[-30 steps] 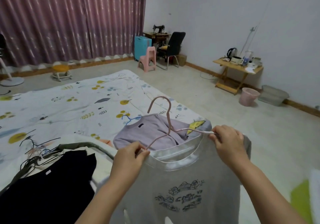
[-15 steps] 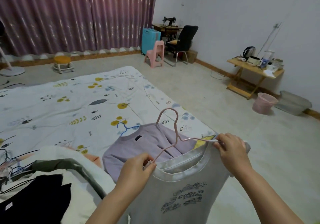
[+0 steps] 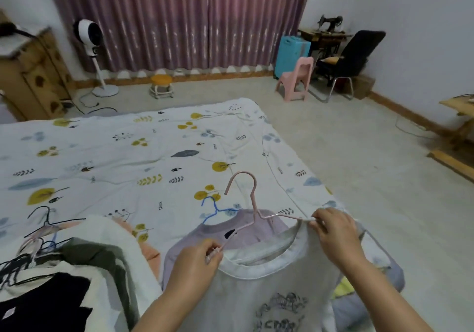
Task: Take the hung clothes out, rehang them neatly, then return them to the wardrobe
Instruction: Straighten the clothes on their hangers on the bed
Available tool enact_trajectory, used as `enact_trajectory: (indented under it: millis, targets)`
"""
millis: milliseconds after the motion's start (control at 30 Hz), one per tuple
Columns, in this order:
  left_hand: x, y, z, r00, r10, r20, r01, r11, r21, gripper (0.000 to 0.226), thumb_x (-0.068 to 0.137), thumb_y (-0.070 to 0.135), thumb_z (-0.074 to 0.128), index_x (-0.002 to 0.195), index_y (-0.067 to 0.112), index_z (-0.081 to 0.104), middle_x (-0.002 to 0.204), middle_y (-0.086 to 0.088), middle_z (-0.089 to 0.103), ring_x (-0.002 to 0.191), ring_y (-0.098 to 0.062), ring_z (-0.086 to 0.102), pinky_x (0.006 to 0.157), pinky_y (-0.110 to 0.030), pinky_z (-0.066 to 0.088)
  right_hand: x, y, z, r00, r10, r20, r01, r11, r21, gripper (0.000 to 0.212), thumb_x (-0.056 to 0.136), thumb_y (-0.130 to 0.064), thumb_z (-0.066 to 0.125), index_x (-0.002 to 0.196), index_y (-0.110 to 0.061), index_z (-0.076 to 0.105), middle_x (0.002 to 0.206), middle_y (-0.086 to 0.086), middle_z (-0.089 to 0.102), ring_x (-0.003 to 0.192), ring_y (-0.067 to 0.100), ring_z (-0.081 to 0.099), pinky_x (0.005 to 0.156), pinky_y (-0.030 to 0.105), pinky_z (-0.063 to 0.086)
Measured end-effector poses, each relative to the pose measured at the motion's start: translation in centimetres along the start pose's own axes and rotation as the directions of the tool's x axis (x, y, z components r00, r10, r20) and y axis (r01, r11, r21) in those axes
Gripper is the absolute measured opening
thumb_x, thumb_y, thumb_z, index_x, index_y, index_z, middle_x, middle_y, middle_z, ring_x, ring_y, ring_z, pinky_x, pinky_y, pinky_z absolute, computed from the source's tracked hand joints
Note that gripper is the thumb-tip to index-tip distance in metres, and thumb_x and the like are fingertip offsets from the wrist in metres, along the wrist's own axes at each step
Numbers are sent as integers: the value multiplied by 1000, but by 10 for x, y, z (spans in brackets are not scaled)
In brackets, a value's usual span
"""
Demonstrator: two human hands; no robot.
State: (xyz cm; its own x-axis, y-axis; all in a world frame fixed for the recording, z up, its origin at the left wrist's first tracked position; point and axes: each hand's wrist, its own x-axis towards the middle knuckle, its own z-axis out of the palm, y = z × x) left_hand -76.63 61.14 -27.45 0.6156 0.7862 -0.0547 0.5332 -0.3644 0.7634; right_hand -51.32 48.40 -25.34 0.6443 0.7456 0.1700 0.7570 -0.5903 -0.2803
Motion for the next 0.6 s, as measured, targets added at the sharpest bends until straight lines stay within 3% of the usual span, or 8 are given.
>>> enact_trajectory:
  millis: [67, 167, 367, 600]
  targets:
    - [23, -4, 9, 996, -56, -74, 56, 998, -5, 16, 87, 15, 60, 77, 28, 60, 61, 16, 55, 61, 10, 51, 61, -4, 36, 33, 5, 19, 999, -38, 38, 37, 999, 11, 10, 88, -22, 59, 86, -13, 63, 84, 4, 59, 89, 28, 53, 74, 34, 27]
    - [56, -13, 19, 976, -143, -166, 149, 988, 27, 9, 87, 18, 60, 82, 23, 65, 65, 14, 58, 65, -4, 54, 56, -14, 33, 75, 9, 51, 993, -83, 79, 79, 995, 55, 11, 89, -25, 58, 88, -15, 64, 82, 0, 56, 90, 27, 53, 72, 31, 23]
    - [112, -52, 46, 924, -262, -277, 281, 959, 30, 18, 90, 12, 55, 75, 23, 53, 69, 7, 57, 70, -17, 53, 57, -25, 29, 135, 8, 122, 960, -159, 231, 148, 987, 62, 19, 92, -32, 53, 96, -18, 64, 96, 1, 62, 97, 22, 54, 80, 31, 33]
    - [175, -125, 80, 858, -393, -330, 430, 902, 46, 16, 94, 12, 46, 80, 16, 52, 79, -2, 60, 78, -23, 54, 64, -30, 32, 179, 10, 219, 887, -233, 399, 188, 971, 150, 17, 94, -14, 43, 98, -14, 58, 101, 5, 62, 98, 26, 53, 78, 32, 36]
